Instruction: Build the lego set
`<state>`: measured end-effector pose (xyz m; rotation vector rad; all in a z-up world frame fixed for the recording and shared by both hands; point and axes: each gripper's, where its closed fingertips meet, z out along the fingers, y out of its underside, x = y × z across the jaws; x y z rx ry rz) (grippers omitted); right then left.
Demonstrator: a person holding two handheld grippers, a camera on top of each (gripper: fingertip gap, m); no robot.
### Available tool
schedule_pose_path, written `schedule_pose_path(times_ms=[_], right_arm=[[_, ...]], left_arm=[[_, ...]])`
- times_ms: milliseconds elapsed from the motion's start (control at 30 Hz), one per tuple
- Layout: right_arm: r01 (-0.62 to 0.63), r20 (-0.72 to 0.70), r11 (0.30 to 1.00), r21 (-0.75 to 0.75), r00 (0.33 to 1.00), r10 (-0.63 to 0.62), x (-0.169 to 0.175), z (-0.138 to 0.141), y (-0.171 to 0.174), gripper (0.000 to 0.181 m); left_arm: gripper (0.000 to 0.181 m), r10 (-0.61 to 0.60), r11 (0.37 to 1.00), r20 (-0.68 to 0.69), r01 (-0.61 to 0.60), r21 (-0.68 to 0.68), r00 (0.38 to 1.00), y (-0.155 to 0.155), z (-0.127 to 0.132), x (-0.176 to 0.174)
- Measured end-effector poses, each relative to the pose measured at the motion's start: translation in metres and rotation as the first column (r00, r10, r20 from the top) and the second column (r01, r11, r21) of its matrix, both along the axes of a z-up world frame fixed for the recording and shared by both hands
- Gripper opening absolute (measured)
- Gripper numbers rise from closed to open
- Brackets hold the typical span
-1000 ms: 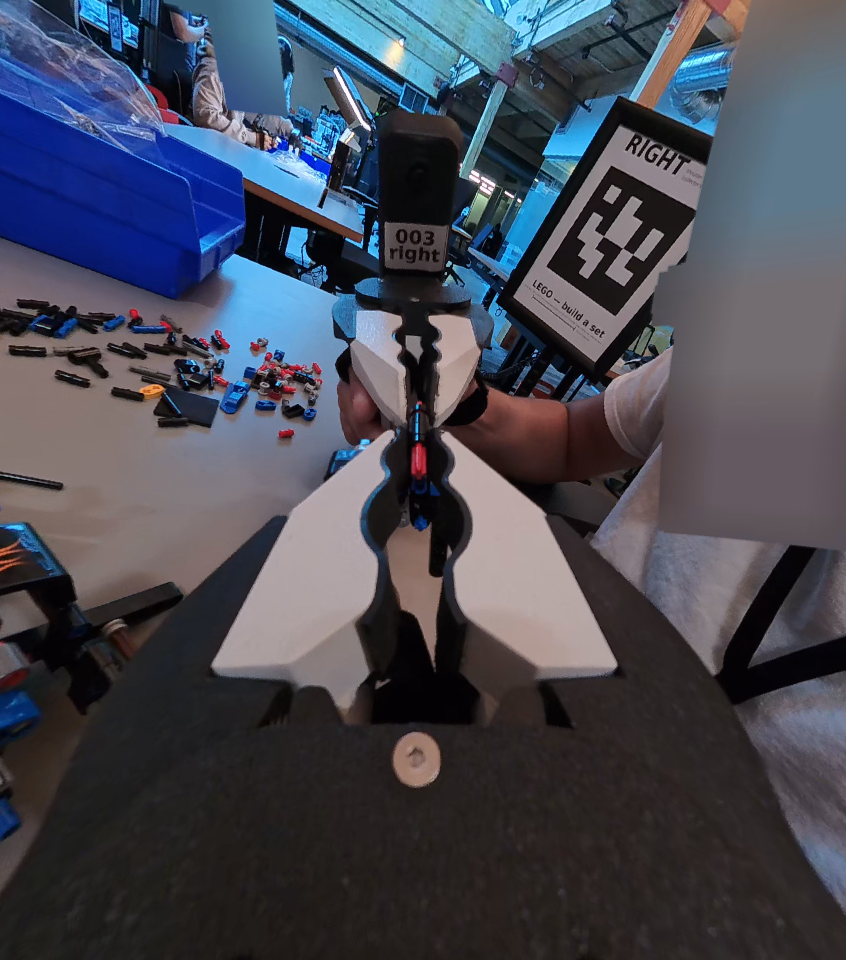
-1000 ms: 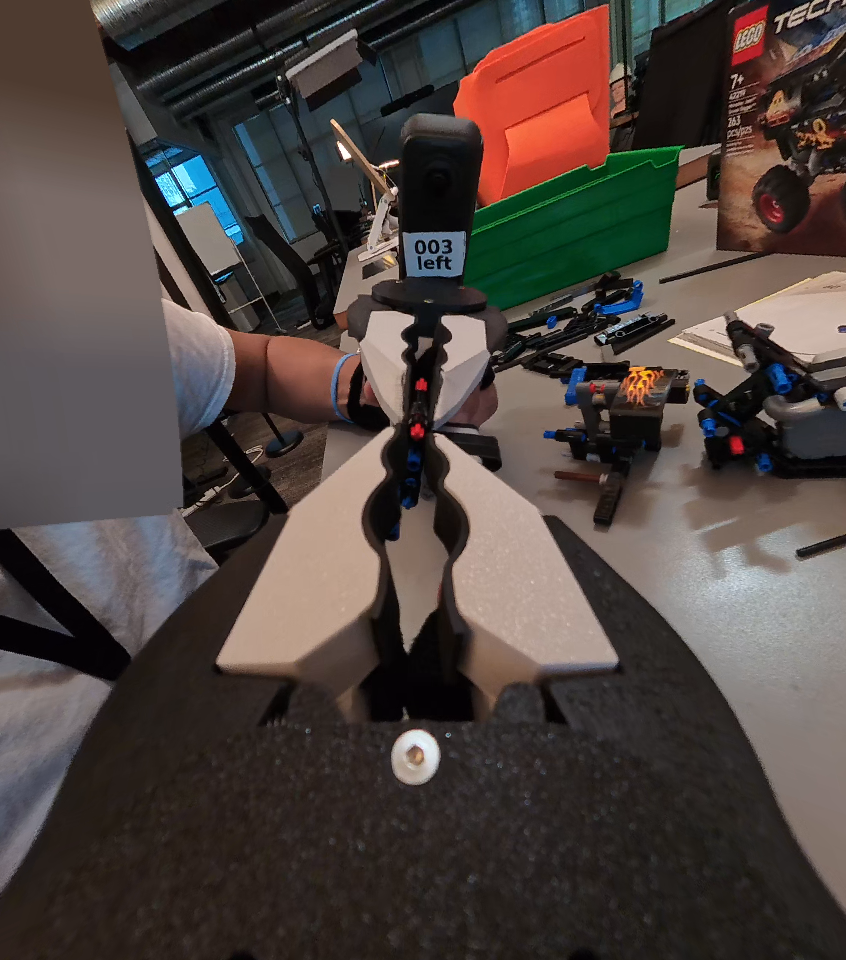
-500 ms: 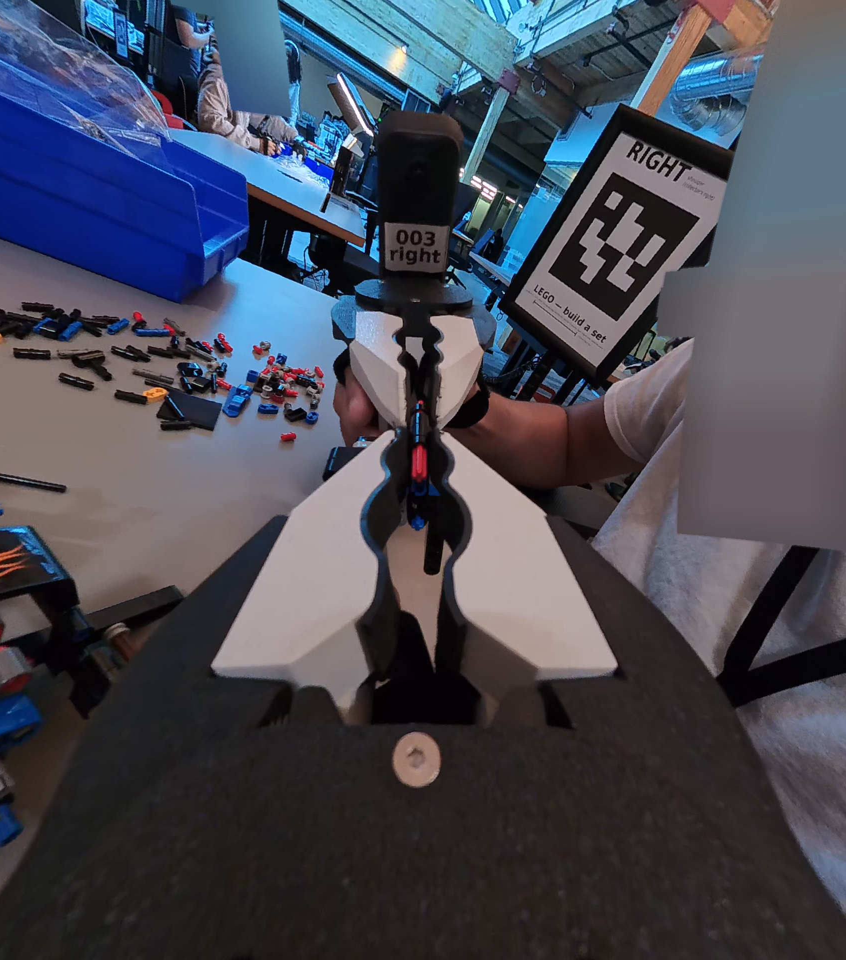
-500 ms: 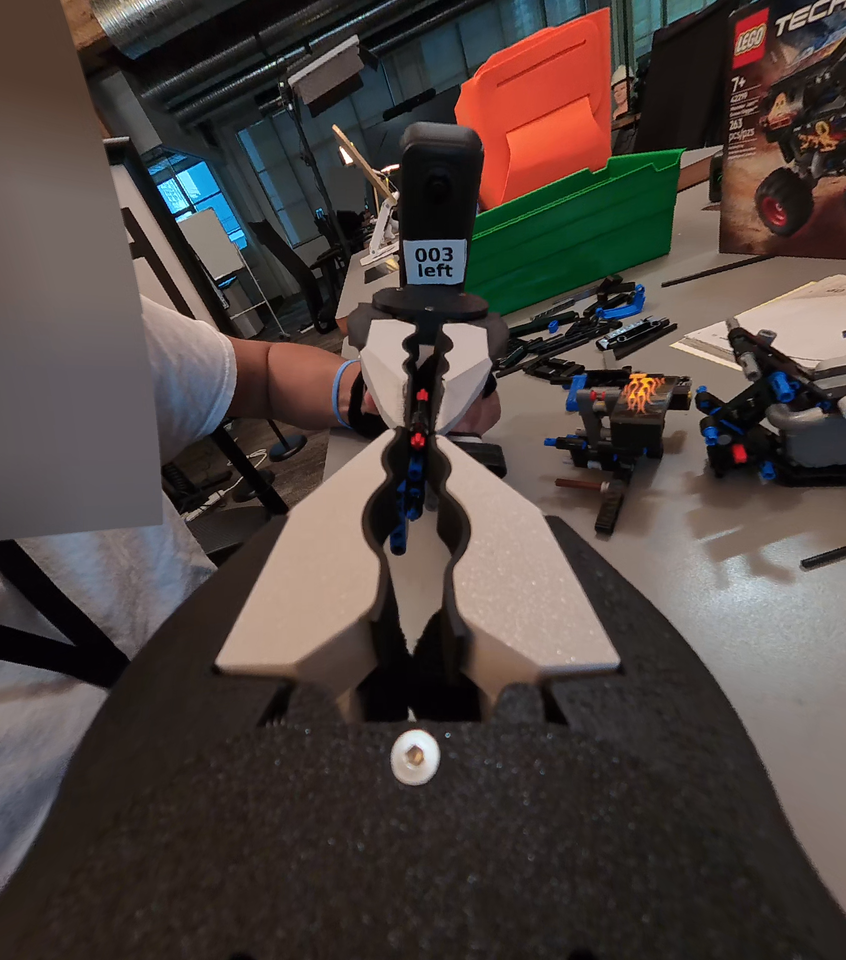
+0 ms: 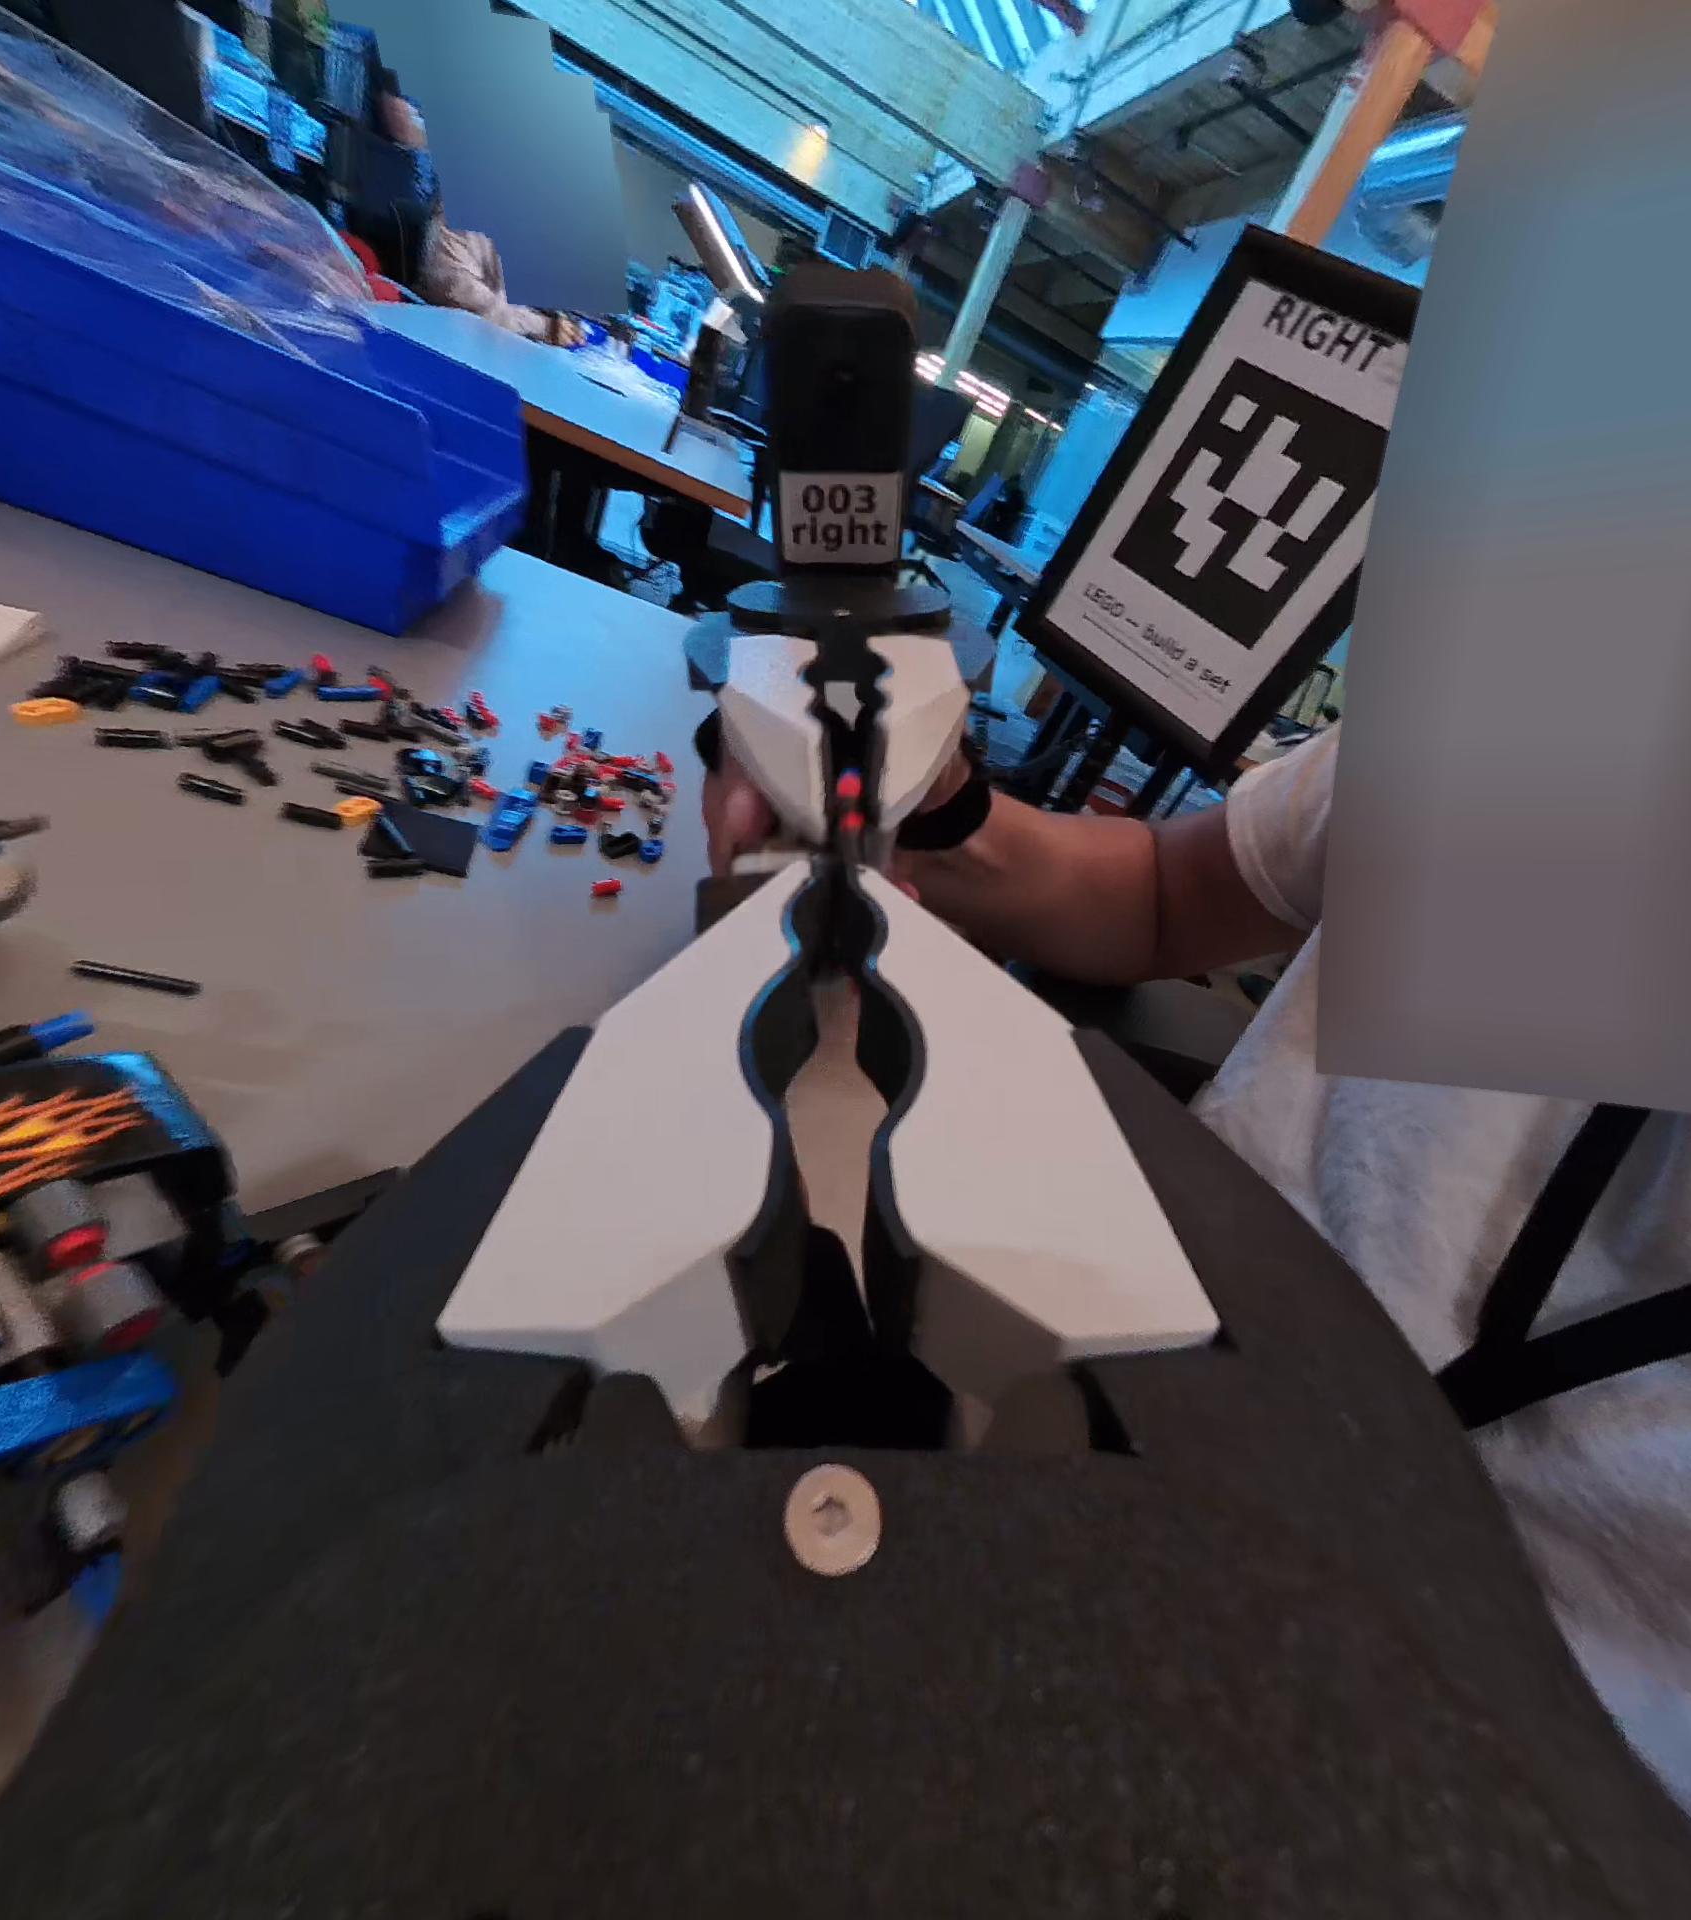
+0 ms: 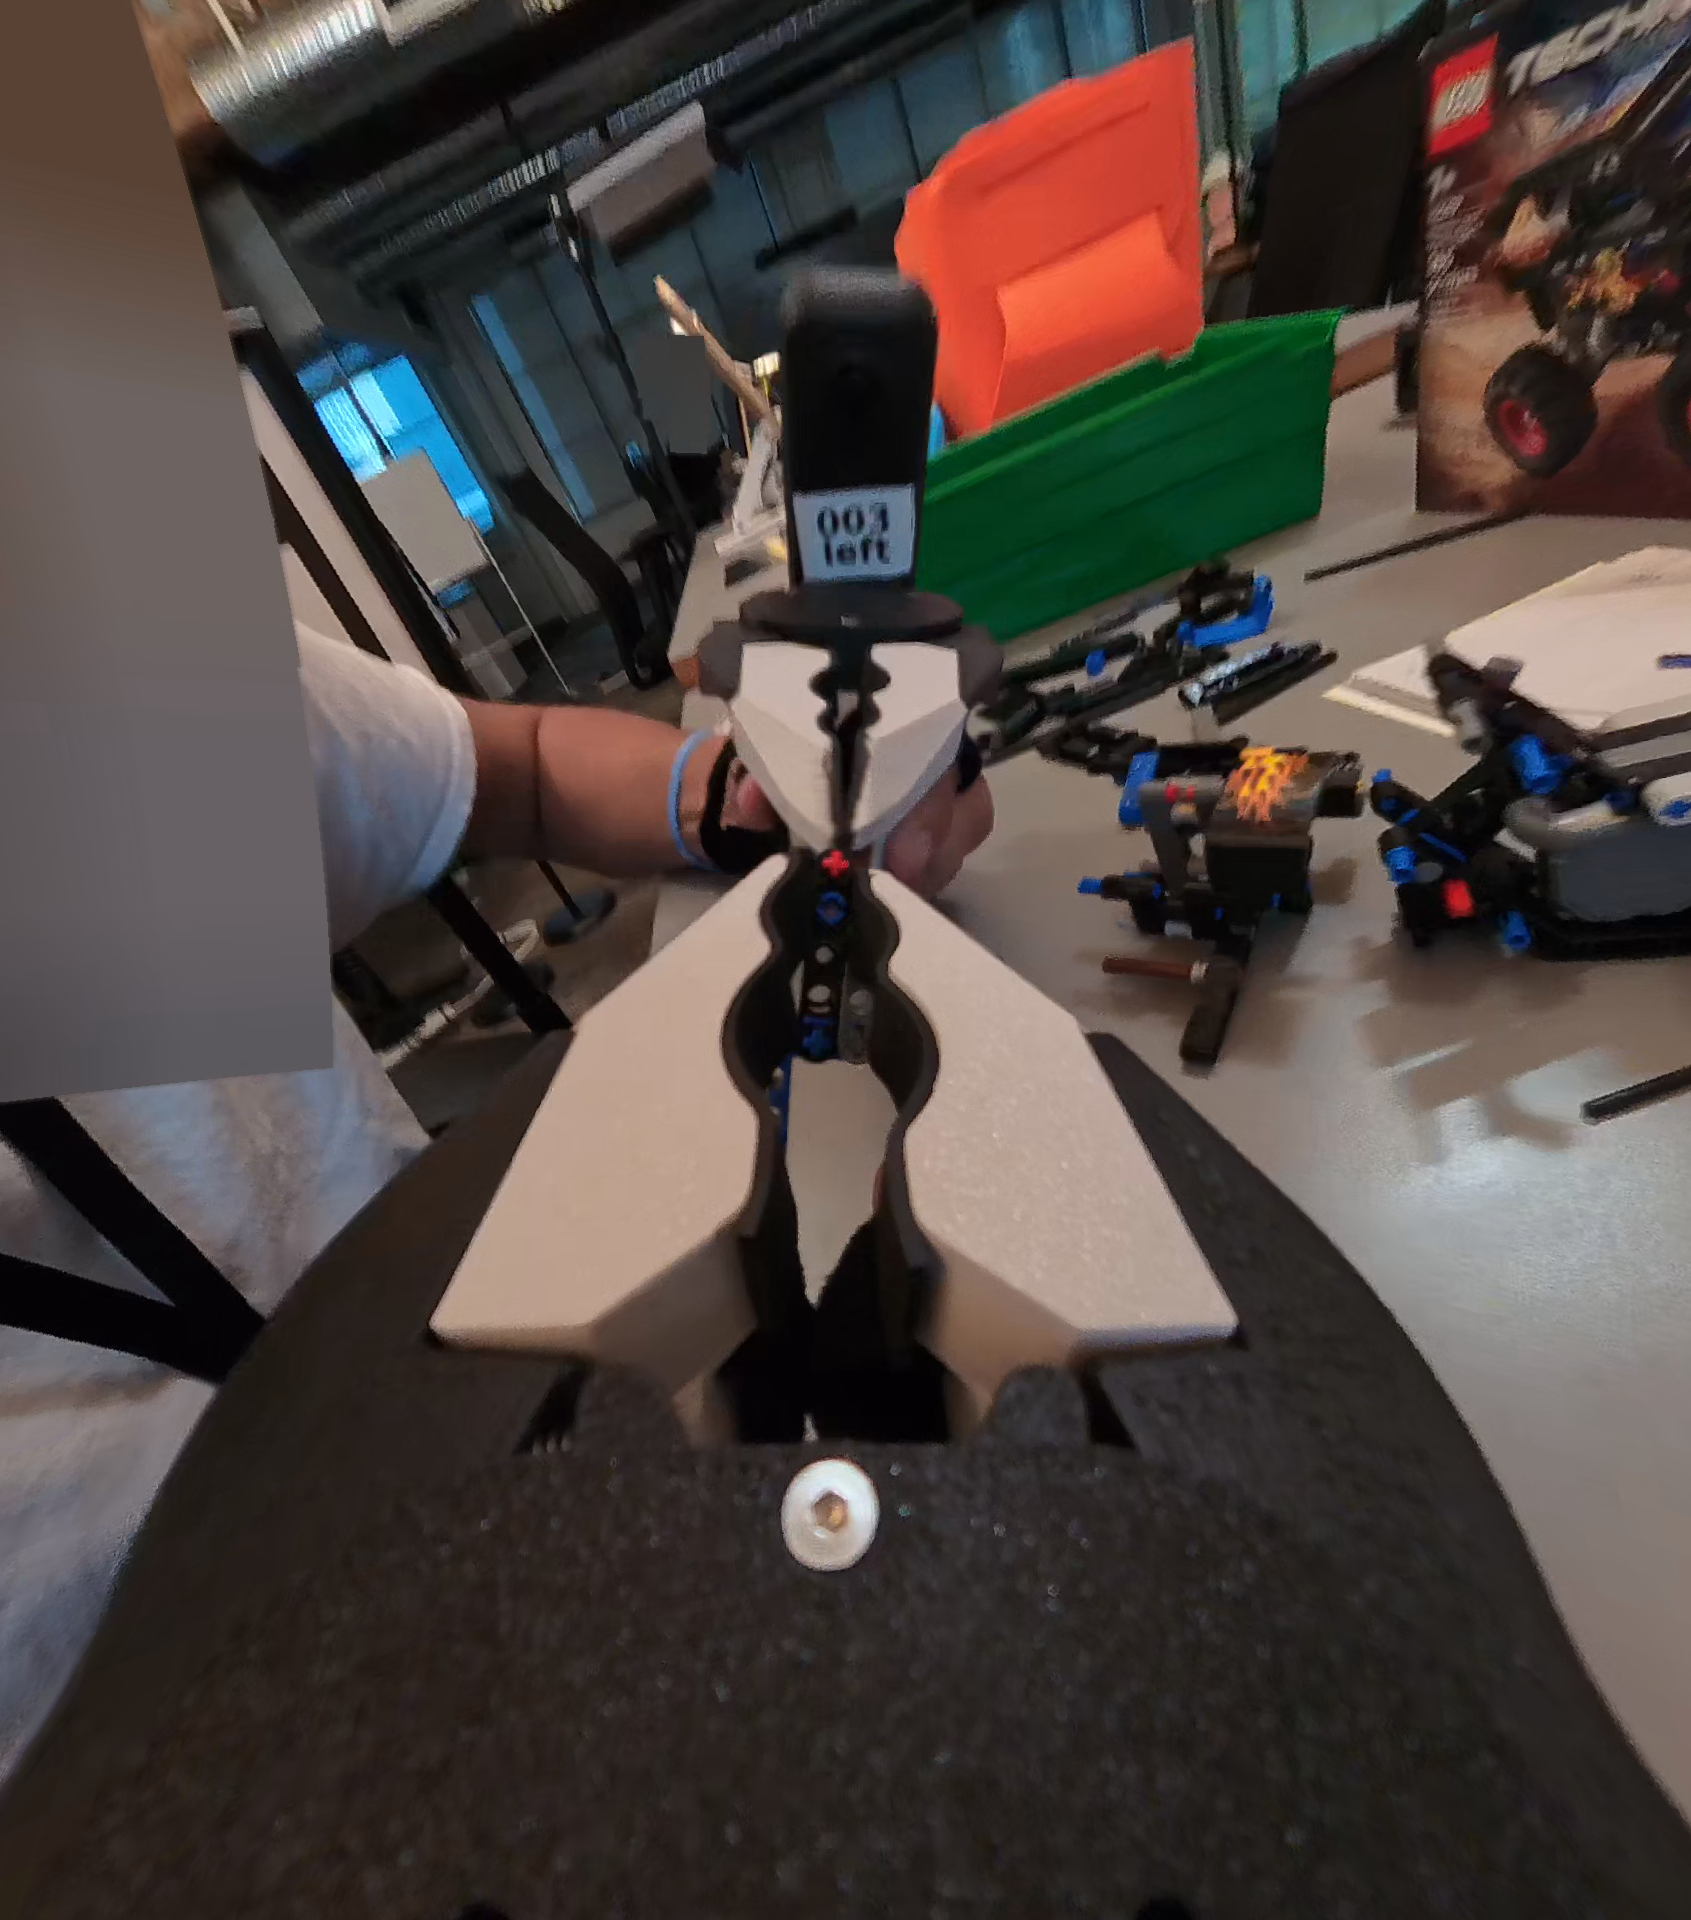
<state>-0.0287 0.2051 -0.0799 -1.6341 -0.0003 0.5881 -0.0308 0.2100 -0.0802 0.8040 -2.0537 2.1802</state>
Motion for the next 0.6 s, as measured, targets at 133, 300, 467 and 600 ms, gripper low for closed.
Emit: schedule_pose_path(times_ms=[133, 300, 467, 600], right_arm=[[-0.012, 0.065, 0.999, -0.035, 0.998, 0.014, -0.006, -0.010, 0.000, 0.005], [0.011, 0.061, 1.000, -0.006, 0.998, -0.011, -0.002, -0.003, 0.003, 0.006], [0.016, 0.074, 1.000, -0.011, 0.997, -0.015, -0.004, -0.005, 0.004, 0.006], [0.015, 0.061, 1.000, -0.009, 0.998, -0.015, -0.004, -0.005, 0.004, 0.005]], left_arm=[[0.003, 0.014, 0.999, 0.055, -0.016, 0.033, 0.998, -0.008, 0.005, -0.003], [0.022, 0.014, 0.998, 0.040, -0.016, 0.068, 0.999, -0.007, -0.004, -0.002], [0.005, 0.012, 0.997, 0.037, -0.014, 0.069, 0.999, -0.010, -0.005, -0.002], [0.005, 0.021, 0.997, 0.046, -0.024, 0.068, 0.999, -0.010, -0.005, -0.002]])
